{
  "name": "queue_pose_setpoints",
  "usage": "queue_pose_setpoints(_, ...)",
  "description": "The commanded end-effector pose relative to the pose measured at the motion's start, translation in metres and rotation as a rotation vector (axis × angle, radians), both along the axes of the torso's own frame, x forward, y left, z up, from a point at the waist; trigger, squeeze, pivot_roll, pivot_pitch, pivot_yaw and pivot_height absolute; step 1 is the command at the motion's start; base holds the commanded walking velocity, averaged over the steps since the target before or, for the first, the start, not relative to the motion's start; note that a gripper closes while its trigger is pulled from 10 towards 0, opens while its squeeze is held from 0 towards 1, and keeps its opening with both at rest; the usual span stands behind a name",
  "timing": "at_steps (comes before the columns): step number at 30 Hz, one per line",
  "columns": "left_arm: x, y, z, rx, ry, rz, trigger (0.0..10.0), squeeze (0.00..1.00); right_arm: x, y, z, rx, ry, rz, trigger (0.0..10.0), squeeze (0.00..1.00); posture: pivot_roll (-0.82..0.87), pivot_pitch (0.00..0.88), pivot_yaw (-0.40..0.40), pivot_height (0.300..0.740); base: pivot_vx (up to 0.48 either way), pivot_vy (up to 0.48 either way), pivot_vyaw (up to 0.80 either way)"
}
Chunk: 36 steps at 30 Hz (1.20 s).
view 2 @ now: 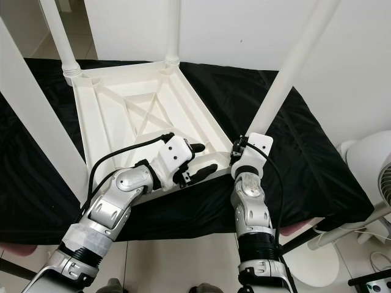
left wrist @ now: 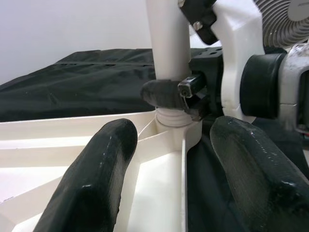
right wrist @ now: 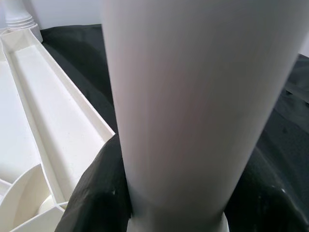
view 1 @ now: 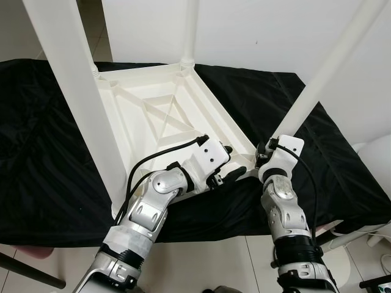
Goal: Building children table
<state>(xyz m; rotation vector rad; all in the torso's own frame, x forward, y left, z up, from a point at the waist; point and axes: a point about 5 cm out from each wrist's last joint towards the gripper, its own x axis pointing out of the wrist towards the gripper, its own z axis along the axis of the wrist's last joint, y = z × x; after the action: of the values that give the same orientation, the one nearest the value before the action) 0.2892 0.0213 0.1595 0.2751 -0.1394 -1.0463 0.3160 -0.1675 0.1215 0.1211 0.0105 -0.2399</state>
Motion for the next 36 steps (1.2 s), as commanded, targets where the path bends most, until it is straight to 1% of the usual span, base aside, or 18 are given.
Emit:
queue_pose_setpoints(1, 0.000, 0.000, -0.001, -0.008, -0.007, 0.038, 10.0, 0.00, -0.005, -0.002, -0.011, 0.024, 0.052, -0.023, 10.0, 0.07, 0.05, 0.000, -0.077, 0.740, 0.000, 0.000, 0.00)
queue_pose_setpoints(2, 0.000, -0.001, -0.001, -0.009, -0.007, 0.038, 10.0, 0.00, -0.006, -0.003, -0.011, 0.022, 0.047, -0.021, 10.0, 1.00, 0.05, 0.000, -0.078, 0.740, 0.000, 0.000, 0.00)
queue_pose_setpoints(8, -0.003, -0.002, -0.002, -0.012, -0.004, 0.032, 10.0, 0.00, -0.009, -0.005, -0.009, -0.001, 0.021, 0.060, 10.0, 1.00, 0.05, 0.000, -0.080, 0.740, 0.000, 0.000, 0.00)
queue_pose_setpoints(9, -0.004, -0.002, -0.003, -0.010, -0.004, 0.028, 10.0, 0.00, -0.013, -0.009, -0.008, -0.024, 0.012, 0.103, 10.0, 1.00, 0.04, 0.000, -0.072, 0.740, 0.000, 0.000, 0.00)
queue_pose_setpoints(10, -0.004, -0.002, -0.003, -0.010, -0.004, 0.028, 10.0, 0.00, -0.013, -0.009, -0.008, -0.024, 0.012, 0.103, 10.0, 1.00, 0.04, 0.000, -0.072, 0.740, 0.000, 0.000, 0.00)
queue_pose_setpoints(11, -0.003, -0.002, -0.002, -0.008, -0.006, 0.022, 10.0, 0.00, -0.017, -0.016, -0.007, -0.040, 0.006, 0.143, 10.0, 1.00, 0.04, 0.000, -0.069, 0.740, 0.000, 0.000, 0.00)
queue_pose_setpoints(15, -0.003, -0.003, -0.001, -0.006, -0.010, 0.014, 10.0, 0.00, -0.022, -0.024, -0.006, -0.057, -0.002, 0.179, 10.0, 1.00, 0.04, 0.000, -0.064, 0.740, 0.000, 0.000, 0.00)
queue_pose_setpoints(16, -0.002, -0.003, -0.001, -0.006, -0.010, 0.013, 10.0, 0.00, -0.023, -0.026, -0.006, -0.067, -0.005, 0.189, 10.0, 0.09, 0.04, 0.000, -0.064, 0.740, 0.000, 0.000, 0.00)
queue_pose_setpoints(17, -0.002, -0.003, -0.001, -0.005, -0.012, 0.009, 10.0, 0.00, -0.025, -0.029, -0.004, -0.093, -0.010, 0.226, 10.0, 0.00, 0.04, 0.000, -0.059, 0.740, 0.000, 0.000, 0.00)
queue_pose_setpoints(19, -0.003, -0.003, 0.000, -0.004, -0.014, 0.007, 10.0, 0.00, -0.027, -0.031, -0.003, -0.112, -0.013, 0.253, 10.0, 0.00, 0.04, 0.000, -0.059, 0.740, 0.000, 0.000, 0.00)
queue_pose_setpoints(22, -0.001, -0.005, 0.001, -0.002, -0.021, -0.003, 10.0, 0.00, -0.028, -0.037, 0.002, -0.135, -0.037, 0.398, 10.0, 0.00, 0.04, 0.000, -0.055, 0.740, 0.000, 0.000, 0.00)
queue_pose_setpoints(24, -0.001, -0.005, 0.002, -0.001, -0.022, -0.005, 10.0, 0.00, -0.029, -0.038, 0.003, -0.140, -0.038, 0.427, 10.0, 0.00, 0.04, 0.000, -0.055, 0.740, 0.000, 0.000, 0.00)
queue_pose_setpoints(25, -0.001, -0.006, 0.003, 0.003, -0.034, -0.012, 10.0, 0.00, -0.027, -0.038, 0.004, -0.174, -0.035, 0.502, 10.0, 0.00, 0.04, 0.000, -0.054, 0.740, 0.000, 0.000, 0.00)
queue_pose_setpoints(27, 0.000, -0.006, 0.004, 0.008, -0.043, -0.015, 10.0, 0.00, -0.026, -0.037, 0.005, -0.183, -0.030, 0.549, 10.0, 0.00, 0.05, 0.000, -0.049, 0.740, 0.000, 0.000, 0.00)
queue_pose_setpoints(29, 0.003, -0.006, 0.006, 0.017, -0.054, -0.011, 10.0, 0.00, -0.020, -0.040, 0.007, -0.221, -0.020, 0.620, 10.0, 0.00, 0.06, 0.000, -0.045, 0.740, 0.000, 0.000, 0.00)
queue_pose_setpoints(31, 0.004, -0.006, 0.006, 0.019, -0.057, -0.010, 10.0, 0.00, -0.018, -0.041, 0.008, -0.237, -0.017, 0.639, 10.0, 0.00, 0.06, 0.000, -0.045, 0.740, 0.000, 0.000, 0.00)
queue_pose_setpoints(32, 0.006, -0.005, 0.007, 0.022, -0.062, -0.005, 10.0, 0.00, -0.013, -0.045, 0.007, -0.265, 0.006, 0.660, 10.0, 0.00, 0.06, 0.000, -0.048, 0.740, 0.000, 0.000, 0.00)
queue_pose_setpoints(36, 0.007, -0.005, 0.008, 0.022, -0.070, -0.005, 10.0, 0.00, -0.005, -0.049, 0.005, -0.277, 0.036, 0.685, 10.0, 0.00, 0.06, 0.000, -0.056, 0.740, 0.000, 0.000, 0.00)
